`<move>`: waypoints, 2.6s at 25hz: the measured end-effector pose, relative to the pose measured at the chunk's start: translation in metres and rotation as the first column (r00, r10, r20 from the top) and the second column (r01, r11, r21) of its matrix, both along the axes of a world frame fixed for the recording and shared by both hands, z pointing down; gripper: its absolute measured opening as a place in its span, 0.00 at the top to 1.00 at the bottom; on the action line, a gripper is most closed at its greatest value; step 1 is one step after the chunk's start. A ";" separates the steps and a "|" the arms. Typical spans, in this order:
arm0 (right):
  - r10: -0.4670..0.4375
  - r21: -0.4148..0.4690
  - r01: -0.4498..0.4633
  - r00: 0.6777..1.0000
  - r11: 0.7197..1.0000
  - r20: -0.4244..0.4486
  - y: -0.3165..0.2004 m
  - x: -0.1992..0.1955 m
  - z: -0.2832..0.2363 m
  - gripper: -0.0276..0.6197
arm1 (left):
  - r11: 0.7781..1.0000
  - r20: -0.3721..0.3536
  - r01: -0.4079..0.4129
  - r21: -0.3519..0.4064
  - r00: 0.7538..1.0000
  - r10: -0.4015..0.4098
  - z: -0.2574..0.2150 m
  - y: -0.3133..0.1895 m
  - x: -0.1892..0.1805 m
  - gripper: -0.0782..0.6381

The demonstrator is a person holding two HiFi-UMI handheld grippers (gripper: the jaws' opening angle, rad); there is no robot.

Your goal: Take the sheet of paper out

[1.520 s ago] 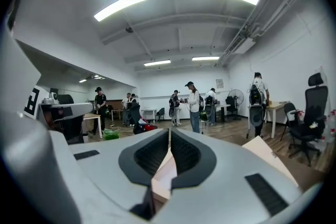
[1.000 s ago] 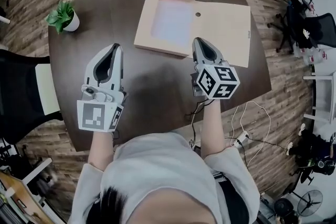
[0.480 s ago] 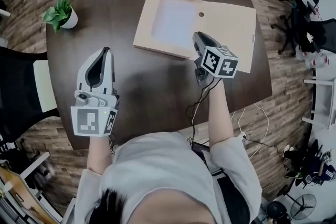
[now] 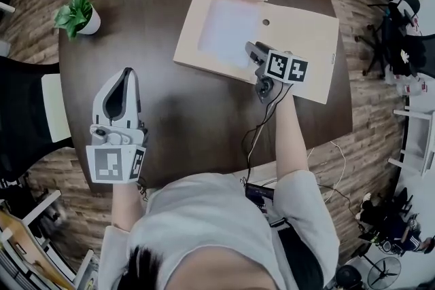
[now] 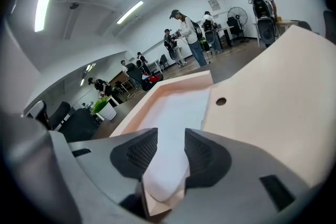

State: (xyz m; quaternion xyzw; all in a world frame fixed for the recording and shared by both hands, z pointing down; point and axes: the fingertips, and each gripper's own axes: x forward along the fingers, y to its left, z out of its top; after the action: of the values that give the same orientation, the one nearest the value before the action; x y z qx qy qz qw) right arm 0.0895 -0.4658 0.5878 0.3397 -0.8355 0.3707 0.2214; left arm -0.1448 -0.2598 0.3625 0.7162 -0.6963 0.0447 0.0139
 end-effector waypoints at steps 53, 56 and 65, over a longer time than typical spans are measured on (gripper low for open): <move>-0.009 -0.342 0.101 0.965 0.934 0.261 -0.023 -0.058 0.045 0.68 | 0.994 0.008 0.074 -0.085 0.997 -0.074 0.032 -0.009 -0.022 0.88; -0.052 -0.344 0.144 0.964 0.928 0.262 -0.017 -0.066 0.047 0.68 | 0.994 0.010 0.070 -0.087 0.998 -0.069 0.033 -0.011 -0.021 0.88; -0.058 -0.341 0.159 0.955 0.926 0.289 -0.024 -0.085 0.048 0.71 | 0.993 0.015 0.076 -0.095 0.997 -0.075 0.034 -0.010 -0.023 0.88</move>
State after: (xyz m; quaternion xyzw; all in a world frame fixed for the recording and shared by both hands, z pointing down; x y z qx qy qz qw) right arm 0.0046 -0.4894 0.6354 0.1915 -0.7935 0.5481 0.1826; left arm -0.1681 -0.2698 0.3966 0.6876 -0.7201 0.0817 0.0459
